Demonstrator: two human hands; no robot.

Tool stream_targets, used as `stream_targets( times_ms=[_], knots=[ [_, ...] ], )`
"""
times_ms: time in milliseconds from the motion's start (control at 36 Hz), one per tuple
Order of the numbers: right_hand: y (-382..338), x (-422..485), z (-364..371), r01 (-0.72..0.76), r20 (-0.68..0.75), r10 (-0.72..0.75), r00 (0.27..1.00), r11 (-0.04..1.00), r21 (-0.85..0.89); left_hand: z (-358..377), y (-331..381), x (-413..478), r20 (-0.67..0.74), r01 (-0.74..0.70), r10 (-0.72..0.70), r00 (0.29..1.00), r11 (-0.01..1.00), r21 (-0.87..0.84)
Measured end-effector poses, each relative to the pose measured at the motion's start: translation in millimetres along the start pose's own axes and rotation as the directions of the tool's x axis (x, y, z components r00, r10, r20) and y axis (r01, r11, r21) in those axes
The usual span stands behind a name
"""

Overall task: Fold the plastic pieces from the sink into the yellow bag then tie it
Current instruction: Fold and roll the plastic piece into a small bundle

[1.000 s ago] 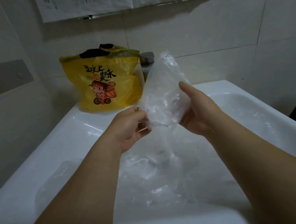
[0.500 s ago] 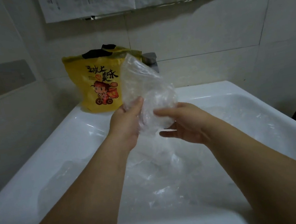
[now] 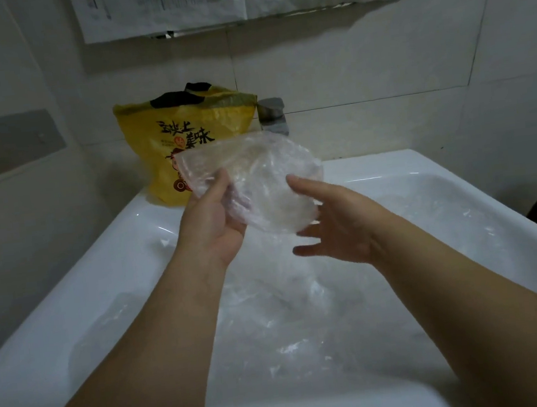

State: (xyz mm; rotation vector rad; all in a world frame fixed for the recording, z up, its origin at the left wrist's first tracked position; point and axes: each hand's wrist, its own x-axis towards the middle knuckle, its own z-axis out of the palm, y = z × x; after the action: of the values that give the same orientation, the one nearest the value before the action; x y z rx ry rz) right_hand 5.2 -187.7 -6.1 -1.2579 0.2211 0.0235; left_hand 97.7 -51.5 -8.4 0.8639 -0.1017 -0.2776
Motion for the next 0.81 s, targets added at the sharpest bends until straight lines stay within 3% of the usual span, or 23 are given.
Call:
stream_targets(
  times_ms=[83,194,278,333,389,472,611,667,722,806],
  knots=[
    [3,7,4,0.083,-0.113,-0.076,0.991,0.995,0.055,5,-2,-5,0.040,0.046,-0.044,0.998,0.998,-0.051],
    [-9,9,-6,0.295,-0.245,-0.225,0.943,0.905,0.306,9,3,-12,-0.014,0.078,-0.080,0.997,0.991,-0.105],
    [-15,8,-16,0.349,-0.251,-0.270,0.930,0.865,0.361,6,4,-14,-0.026,0.105,-0.104,0.994,0.993,0.051],
    [-16,6,-19,0.327,-0.270,-0.251,0.930,0.899,0.291,6,-1,-12,-0.089,0.074,-0.053,0.995,0.964,0.254],
    [-16,5,-19,0.281,-0.324,-0.226,0.919,0.950,0.136,3,-1,-9,-0.152,-0.045,0.120,0.981,0.903,0.427],
    [-15,3,-21,0.201,-0.351,-0.223,0.909,0.975,-0.099,-2,7,-13,-0.081,-0.244,0.344,0.935,0.793,0.558],
    [-17,0,-25,0.164,-0.365,-0.212,0.907,0.974,-0.159,-4,9,-23,0.197,-0.288,0.221,0.955,0.533,0.796],
    [-18,-2,-28,0.168,-0.367,-0.190,0.911,0.982,-0.092,-5,7,-24,0.233,-0.243,0.088,0.969,0.539,0.807],
    [-19,-4,-29,0.207,-0.310,-0.168,0.936,0.973,0.098,-6,6,-27,0.229,-0.150,-0.061,0.972,0.592,0.792],
    [-23,-9,-31,0.244,-0.161,-0.186,0.969,0.809,0.535,-5,3,-27,0.208,-0.069,-0.117,0.971,0.697,0.714]
  ],
)
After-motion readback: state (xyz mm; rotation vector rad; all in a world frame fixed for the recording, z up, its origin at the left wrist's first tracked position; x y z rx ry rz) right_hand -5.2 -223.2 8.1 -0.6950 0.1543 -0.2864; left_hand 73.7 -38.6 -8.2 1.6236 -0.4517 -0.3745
